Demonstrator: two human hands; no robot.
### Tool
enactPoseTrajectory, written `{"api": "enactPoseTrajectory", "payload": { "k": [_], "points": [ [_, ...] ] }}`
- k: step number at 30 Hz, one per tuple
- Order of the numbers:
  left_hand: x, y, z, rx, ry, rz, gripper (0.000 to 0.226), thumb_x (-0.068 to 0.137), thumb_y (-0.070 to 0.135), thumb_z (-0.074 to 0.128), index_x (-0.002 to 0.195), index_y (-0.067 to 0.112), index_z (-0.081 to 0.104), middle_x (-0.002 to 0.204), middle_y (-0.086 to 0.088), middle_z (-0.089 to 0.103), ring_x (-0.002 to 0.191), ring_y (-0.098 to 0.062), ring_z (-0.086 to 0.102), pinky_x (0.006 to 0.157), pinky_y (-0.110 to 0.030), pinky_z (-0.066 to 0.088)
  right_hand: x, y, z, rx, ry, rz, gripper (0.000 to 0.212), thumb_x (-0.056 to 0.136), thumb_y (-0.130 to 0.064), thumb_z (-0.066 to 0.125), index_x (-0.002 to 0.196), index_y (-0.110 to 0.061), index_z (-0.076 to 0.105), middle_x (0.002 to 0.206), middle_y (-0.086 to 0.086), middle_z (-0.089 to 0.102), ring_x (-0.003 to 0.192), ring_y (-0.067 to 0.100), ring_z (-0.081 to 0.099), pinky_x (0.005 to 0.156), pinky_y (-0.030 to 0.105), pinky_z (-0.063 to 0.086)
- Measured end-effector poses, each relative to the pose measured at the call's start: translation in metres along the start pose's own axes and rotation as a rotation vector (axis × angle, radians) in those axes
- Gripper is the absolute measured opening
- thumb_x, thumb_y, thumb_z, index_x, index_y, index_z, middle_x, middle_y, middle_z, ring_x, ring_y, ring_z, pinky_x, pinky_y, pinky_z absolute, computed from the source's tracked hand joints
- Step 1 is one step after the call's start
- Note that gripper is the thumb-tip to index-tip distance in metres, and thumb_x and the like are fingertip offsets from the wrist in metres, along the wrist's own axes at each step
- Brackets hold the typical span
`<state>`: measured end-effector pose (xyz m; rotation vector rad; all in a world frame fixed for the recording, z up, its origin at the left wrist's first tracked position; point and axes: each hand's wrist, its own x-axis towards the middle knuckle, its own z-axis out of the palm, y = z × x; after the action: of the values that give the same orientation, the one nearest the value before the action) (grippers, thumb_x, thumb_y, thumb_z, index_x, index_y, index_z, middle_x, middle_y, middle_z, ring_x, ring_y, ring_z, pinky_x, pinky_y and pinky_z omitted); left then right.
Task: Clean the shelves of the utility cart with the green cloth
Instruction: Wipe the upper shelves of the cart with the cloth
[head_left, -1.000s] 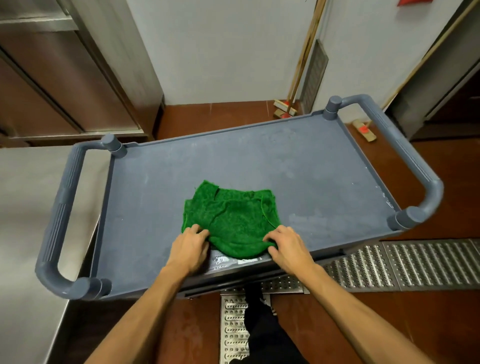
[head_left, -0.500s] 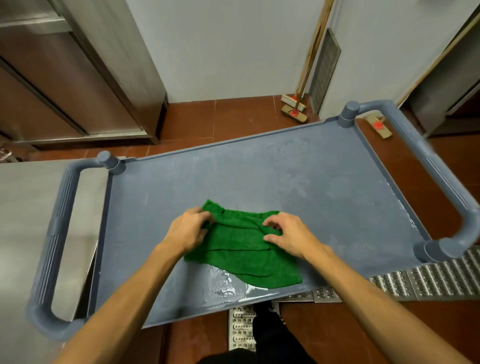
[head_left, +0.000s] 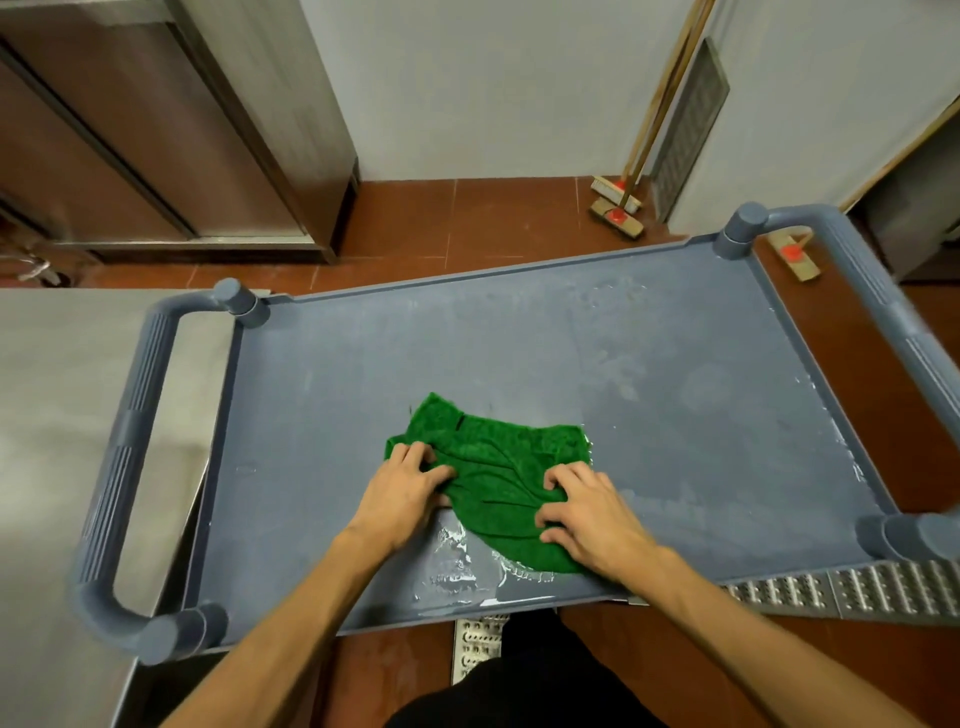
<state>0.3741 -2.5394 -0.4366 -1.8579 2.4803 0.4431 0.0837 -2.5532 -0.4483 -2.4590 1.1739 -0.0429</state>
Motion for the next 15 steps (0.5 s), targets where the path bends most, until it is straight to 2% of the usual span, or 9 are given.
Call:
{"api": "enactPoseTrajectory", "payload": {
  "k": [4,8,11,15],
  "points": [
    [-0.004,0.001,-0.002,-0.014,-0.023,-0.024,0.033,0.085,0.04,0.068,0.109,0.018,0.072,0.101,-0.011,0.058,0.089,-0.035,0.056,0.061,-0.039,0.053,-0.006,-0.005,0.002,0.025,0.102,0.007,0.016,0.079,-0.026,0.072,0.092,-0.026,0.063,0.103,-0.007,0.058,0.101,0.017,0.054,0.079,0.032,0.045],
    [-0.013,0.012,-0.006,-0.025,-0.13,-0.119,0.044,0.093,0.047,0.06,0.128,0.02,0.061,0.114,-0.01,0.051,0.106,-0.03,0.048,0.076,-0.039,0.049,-0.01,-0.012,0.002,0.091,0.154,0.067,0.032,0.077,-0.006,0.063,0.106,-0.021,0.059,0.099,-0.006,0.06,0.094,0.018,0.055,0.079,0.033,0.044],
    [-0.025,0.02,-0.006,-0.024,-0.163,-0.156,0.048,0.094,0.05,0.057,0.134,0.023,0.057,0.118,-0.009,0.05,0.111,-0.029,0.046,0.082,-0.04,0.049,-0.014,-0.02,0.005,0.049,0.153,0.074,0.052,0.075,-0.003,0.066,0.124,-0.018,0.058,0.098,-0.004,0.061,0.09,0.018,0.056,0.079,0.035,0.045],
    [-0.041,0.029,-0.002,-0.038,-0.163,-0.18,0.048,0.096,0.049,0.053,0.136,0.023,0.056,0.121,-0.008,0.049,0.114,-0.027,0.045,0.086,-0.038,0.048,-0.023,-0.027,0.007,0.006,0.106,0.046,0.055,0.072,-0.008,0.073,0.125,-0.021,0.064,0.095,-0.002,0.06,0.086,0.019,0.057,0.076,0.036,0.047]
  ]
}}
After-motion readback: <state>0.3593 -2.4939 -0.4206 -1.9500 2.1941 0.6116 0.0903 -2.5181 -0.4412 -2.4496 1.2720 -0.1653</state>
